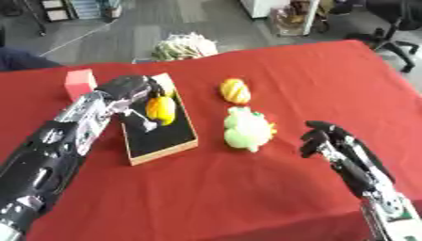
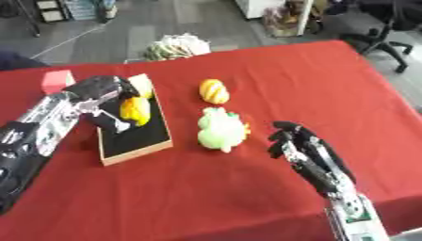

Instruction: Pick up objects on the table and place them in the box.

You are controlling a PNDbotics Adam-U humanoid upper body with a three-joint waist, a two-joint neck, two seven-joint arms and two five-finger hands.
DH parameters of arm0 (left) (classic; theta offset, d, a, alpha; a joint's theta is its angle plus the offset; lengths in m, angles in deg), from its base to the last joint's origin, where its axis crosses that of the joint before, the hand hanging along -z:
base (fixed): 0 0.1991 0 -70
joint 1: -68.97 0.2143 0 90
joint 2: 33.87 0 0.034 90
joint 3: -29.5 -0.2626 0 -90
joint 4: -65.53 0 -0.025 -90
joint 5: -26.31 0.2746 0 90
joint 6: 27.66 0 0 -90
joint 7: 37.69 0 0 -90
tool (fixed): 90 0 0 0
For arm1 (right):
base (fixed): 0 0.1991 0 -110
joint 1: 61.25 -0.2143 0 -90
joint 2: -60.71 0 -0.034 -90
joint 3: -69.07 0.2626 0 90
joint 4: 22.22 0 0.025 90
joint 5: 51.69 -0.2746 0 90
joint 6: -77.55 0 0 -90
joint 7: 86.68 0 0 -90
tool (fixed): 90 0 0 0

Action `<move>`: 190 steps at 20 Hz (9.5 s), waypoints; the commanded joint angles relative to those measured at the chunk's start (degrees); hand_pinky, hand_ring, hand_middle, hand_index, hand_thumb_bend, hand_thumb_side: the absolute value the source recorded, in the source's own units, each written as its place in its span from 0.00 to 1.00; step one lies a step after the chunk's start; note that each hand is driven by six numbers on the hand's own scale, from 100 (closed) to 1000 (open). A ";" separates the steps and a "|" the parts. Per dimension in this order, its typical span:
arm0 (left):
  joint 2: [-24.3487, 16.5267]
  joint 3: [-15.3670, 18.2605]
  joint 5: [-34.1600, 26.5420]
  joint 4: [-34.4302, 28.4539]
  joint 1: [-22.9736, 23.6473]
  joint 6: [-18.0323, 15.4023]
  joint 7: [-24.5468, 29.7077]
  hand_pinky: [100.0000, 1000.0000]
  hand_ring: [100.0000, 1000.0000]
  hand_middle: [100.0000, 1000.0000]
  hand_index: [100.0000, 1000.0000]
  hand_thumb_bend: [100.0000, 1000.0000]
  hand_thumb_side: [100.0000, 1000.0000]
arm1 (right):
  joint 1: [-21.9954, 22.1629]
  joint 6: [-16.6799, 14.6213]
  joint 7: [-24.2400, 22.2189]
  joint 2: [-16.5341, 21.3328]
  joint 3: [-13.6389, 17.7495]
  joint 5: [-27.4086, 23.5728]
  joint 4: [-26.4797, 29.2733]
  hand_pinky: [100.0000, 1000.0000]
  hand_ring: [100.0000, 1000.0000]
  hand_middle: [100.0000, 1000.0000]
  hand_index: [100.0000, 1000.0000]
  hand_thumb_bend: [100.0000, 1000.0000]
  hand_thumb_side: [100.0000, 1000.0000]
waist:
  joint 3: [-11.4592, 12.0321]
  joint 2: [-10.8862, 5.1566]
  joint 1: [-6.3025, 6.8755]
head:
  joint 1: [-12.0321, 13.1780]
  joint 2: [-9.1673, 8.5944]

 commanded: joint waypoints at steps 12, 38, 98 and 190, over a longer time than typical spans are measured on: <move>-11.26 4.45 -10.71 -12.49 -2.61 3.83 4.72 0.80 0.69 0.72 0.85 0.43 0.14 | -0.26 -0.06 0.12 0.66 0.33 -0.09 0.46 0.51 0.53 0.57 0.80 0.00 0.50 | 1.50 0.00 -0.25 | -0.41 0.24; -24.78 22.72 2.33 13.11 -6.80 13.98 9.85 0.84 0.78 0.79 0.86 0.45 0.27 | -7.48 -0.33 -0.79 2.49 -0.83 0.01 1.89 0.51 0.53 0.57 0.80 0.00 0.51 | -10.63 9.22 3.96 | 17.50 -10.44; -17.46 7.66 5.62 -7.31 -1.35 10.57 7.98 0.85 0.78 0.83 0.91 0.62 0.29 | -6.20 -0.03 -0.90 1.76 -0.68 0.42 1.23 0.50 0.53 0.57 0.80 0.00 0.51 | -7.79 6.95 3.33 | 17.10 -9.65; -1.00 16.44 -52.59 -50.21 46.49 14.23 -16.60 0.77 0.57 0.57 0.80 0.00 0.59 | -32.60 -31.46 -35.07 25.00 -21.95 33.47 -15.68 0.86 0.98 1.00 1.00 0.00 0.84 | 8.38 0.52 -1.27 | -8.17 0.24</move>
